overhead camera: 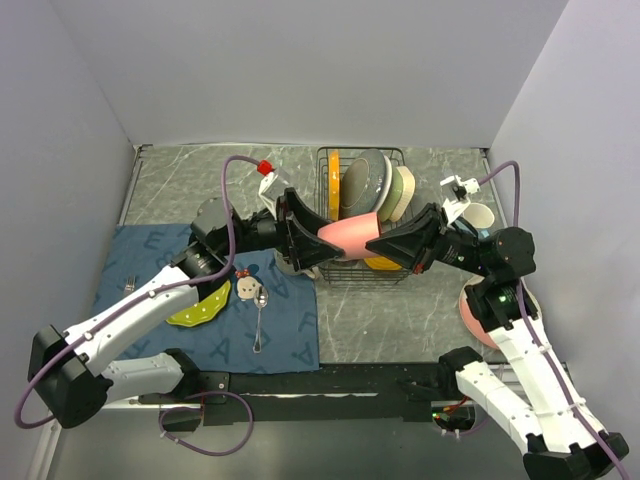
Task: Load the mixed dishes into the dish rack
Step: Pass the cup from the right arm to the left
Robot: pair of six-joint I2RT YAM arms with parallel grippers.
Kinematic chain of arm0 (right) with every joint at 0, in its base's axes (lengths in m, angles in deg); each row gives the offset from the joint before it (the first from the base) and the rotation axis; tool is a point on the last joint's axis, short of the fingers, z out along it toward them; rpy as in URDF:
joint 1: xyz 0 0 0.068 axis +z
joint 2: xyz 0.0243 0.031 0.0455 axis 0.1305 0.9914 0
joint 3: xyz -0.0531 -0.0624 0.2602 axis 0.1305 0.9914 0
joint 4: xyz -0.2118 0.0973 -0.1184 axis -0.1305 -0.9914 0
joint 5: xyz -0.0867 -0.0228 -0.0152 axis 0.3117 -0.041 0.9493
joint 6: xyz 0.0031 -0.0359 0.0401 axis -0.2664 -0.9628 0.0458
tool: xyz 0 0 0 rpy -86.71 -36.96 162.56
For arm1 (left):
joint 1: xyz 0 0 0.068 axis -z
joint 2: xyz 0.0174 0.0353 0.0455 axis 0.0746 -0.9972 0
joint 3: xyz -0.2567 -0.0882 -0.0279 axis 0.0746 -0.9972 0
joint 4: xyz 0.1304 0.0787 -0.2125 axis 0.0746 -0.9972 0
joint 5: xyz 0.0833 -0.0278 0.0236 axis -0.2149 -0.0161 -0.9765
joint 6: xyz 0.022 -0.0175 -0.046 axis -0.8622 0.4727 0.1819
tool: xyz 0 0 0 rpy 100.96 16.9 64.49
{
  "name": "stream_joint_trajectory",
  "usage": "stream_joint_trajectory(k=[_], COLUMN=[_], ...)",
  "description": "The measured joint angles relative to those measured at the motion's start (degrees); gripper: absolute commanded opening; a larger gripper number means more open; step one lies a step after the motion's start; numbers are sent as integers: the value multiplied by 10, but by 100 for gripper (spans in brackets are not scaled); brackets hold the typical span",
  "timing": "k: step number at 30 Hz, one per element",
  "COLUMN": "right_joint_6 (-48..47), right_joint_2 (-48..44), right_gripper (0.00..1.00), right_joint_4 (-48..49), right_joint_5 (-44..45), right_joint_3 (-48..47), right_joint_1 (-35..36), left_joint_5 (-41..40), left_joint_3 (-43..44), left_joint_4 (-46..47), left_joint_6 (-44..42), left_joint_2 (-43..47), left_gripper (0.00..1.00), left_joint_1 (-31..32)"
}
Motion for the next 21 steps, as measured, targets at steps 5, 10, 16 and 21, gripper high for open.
stream_joint_trajectory(k=[5, 10, 16, 21], right_joint_6=[14, 28, 7, -42], right_joint_2=[4, 3, 3, 6], right_gripper=[0, 15, 87, 100], right_joint_4=[27, 48, 9, -97], right_joint_5=[7, 19, 54, 145], right_joint_3=[19, 38, 42, 42], right_joint_1=[0, 0, 0, 0], left_joint_5=[-14, -26, -55, -119], left_joint_3=[-9, -15, -12, 30], left_joint_4=[1, -2, -28, -119], left_joint_6=[8, 12, 5, -27], left_joint_2=[5, 6, 7, 3], left_gripper=[55, 6, 1, 1], left_joint_1=[-1, -2, -1, -1])
